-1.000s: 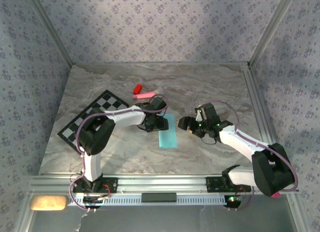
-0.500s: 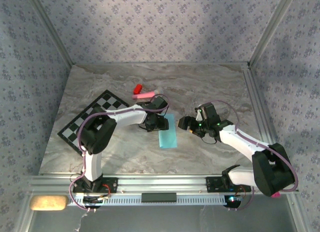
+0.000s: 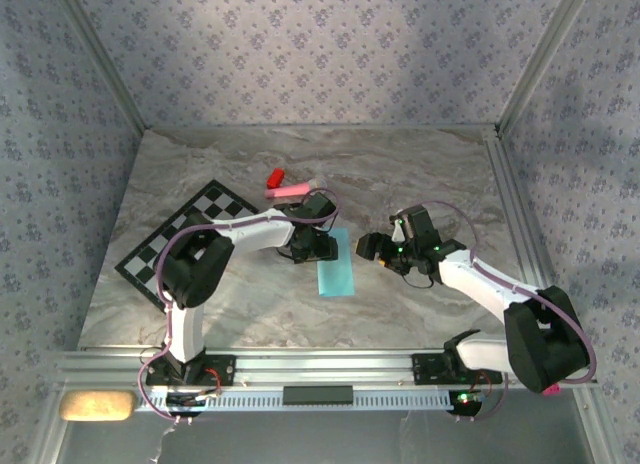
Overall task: Fold a paper plane with a square sheet of paper (pick it up from the middle)
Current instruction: Hold the square sheet of paper at the center of the table.
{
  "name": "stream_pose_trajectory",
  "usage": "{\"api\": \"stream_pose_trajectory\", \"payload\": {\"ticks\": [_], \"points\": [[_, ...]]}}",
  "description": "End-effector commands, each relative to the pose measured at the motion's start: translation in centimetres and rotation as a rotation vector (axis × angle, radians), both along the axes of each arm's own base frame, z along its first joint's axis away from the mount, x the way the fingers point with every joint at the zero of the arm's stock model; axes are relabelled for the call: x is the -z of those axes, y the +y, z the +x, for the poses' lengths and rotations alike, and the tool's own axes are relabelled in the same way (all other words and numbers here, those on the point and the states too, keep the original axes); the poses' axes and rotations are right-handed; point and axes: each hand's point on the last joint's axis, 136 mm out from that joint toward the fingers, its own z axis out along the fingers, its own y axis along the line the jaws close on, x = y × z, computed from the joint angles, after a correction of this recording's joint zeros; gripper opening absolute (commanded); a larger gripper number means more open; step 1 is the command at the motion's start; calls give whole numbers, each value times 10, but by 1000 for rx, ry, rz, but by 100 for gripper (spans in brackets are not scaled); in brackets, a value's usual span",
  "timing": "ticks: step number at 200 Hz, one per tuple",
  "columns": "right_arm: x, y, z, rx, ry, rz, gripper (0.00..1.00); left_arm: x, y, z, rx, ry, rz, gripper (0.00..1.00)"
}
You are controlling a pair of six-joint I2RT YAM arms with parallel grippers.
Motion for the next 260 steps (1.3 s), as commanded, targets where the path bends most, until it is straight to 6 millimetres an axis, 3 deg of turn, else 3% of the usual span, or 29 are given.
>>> {"api": "stream_pose_trajectory", "payload": {"ticks": [1,149,260], "points": [[-4,-2,4,-4,-9,-17,80,43,6,-6,19,44,64,63],[-2,-3,3,-3,-6,-20,80,51,9,-8,-44,65,66,60],[-8,-4,3,0,-40,-19,80,54,4,-9,20,71,78,62]]}}
